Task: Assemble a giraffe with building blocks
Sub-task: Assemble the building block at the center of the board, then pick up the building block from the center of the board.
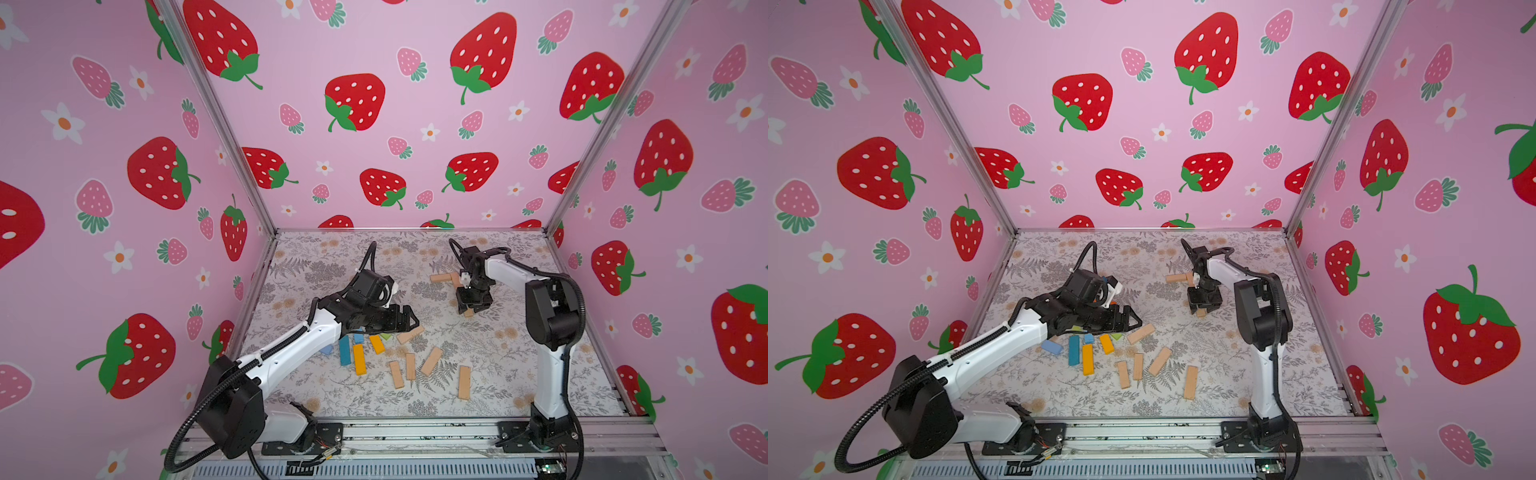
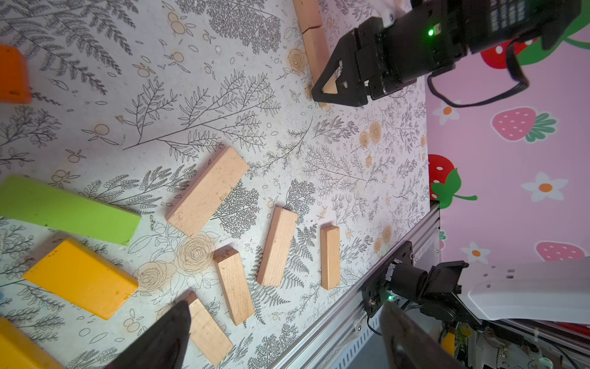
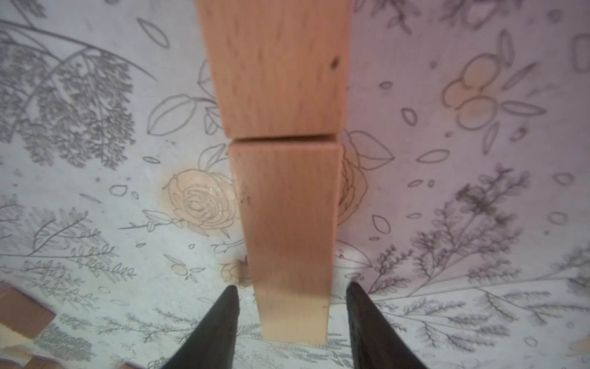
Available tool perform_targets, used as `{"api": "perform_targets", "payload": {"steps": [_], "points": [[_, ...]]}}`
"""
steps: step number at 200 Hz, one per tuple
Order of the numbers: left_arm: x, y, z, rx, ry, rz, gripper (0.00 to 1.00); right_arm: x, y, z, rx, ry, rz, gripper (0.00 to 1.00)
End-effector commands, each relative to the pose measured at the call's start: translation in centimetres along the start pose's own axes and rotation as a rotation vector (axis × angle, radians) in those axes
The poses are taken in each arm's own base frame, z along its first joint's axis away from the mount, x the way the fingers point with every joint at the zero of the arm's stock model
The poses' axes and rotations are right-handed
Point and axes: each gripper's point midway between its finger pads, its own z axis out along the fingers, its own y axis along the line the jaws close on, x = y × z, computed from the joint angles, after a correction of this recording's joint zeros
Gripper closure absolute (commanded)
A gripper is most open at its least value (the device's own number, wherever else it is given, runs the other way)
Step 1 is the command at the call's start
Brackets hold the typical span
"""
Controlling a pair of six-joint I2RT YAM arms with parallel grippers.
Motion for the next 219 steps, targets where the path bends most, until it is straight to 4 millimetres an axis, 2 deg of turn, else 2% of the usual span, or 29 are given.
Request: {"api": "perform_targets", "payload": {"steps": [1, 28, 71, 106, 123, 154, 186, 219], "points": [[0.3, -0.1, -1.0, 0.003, -0.011, 0.010, 0.06, -0.2, 0.3, -3.1, -0.002, -0.050, 0.003, 0.38], [0.6, -0.1, -1.7, -0.004, -0.020, 0.008, 0.06, 0.7, 0.2, -5.6, 0.007, -0.109, 0.046, 0.32], [2.2, 0.9, -2.4, -0.032, -0.007, -0.020, 0.06, 5.0, 0.8, -7.9, 0.060, -0.193, 0.191, 0.32], [3.9, 1.7, -2.9, -0.038, 0.004, -0.041, 0.05, 8.9, 3.4, -8.5, 0.134, -0.226, 0.287, 0.33], [4.5, 2.0, -3.5, -0.040, -0.006, -0.046, 0.05, 10.5, 5.4, -8.1, 0.171, -0.242, 0.335, 0.35], [5.4, 2.2, -4.7, -0.045, -0.025, -0.047, 0.05, 12.9, 7.8, -6.9, 0.284, -0.276, 0.445, 0.34], [6.0, 2.4, -5.3, -0.050, -0.029, -0.040, 0.05, 13.9, 10.3, -5.0, 0.317, -0.286, 0.515, 0.33], [6.1, 2.5, -5.4, -0.047, -0.032, -0.042, 0.05, 14.0, 12.5, -2.7, 0.291, -0.270, 0.539, 0.33]]}}
